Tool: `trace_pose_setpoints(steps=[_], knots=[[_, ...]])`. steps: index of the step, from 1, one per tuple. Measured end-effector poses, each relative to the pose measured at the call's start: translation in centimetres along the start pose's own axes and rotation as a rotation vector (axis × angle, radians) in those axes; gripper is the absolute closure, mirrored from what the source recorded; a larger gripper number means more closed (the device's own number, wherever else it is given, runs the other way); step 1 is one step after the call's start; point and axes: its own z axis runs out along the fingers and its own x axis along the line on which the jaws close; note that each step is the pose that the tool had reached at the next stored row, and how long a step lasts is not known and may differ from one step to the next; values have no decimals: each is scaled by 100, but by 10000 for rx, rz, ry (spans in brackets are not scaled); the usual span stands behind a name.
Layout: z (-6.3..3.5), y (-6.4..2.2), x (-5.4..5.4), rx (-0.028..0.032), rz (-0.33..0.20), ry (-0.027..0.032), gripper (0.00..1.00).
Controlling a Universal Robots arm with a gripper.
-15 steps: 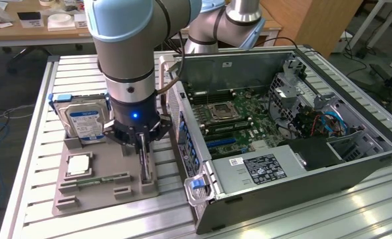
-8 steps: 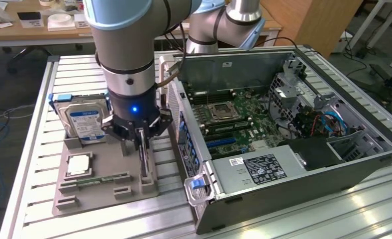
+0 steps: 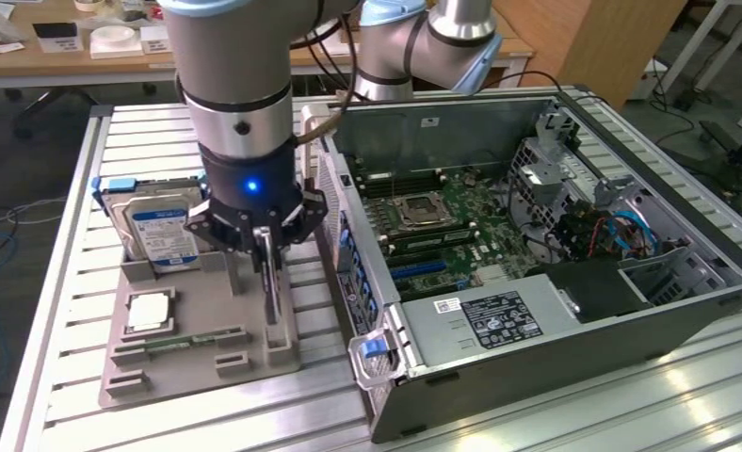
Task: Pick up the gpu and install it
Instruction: 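Pick up the gpu and move the gpu toward the slot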
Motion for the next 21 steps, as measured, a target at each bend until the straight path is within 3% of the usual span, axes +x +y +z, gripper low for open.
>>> trace_pose_setpoints(steps=[8,21], knots=[[-219,10,-6,0,-1,0,73],[-696,30,-18,1,-4,1,73]])
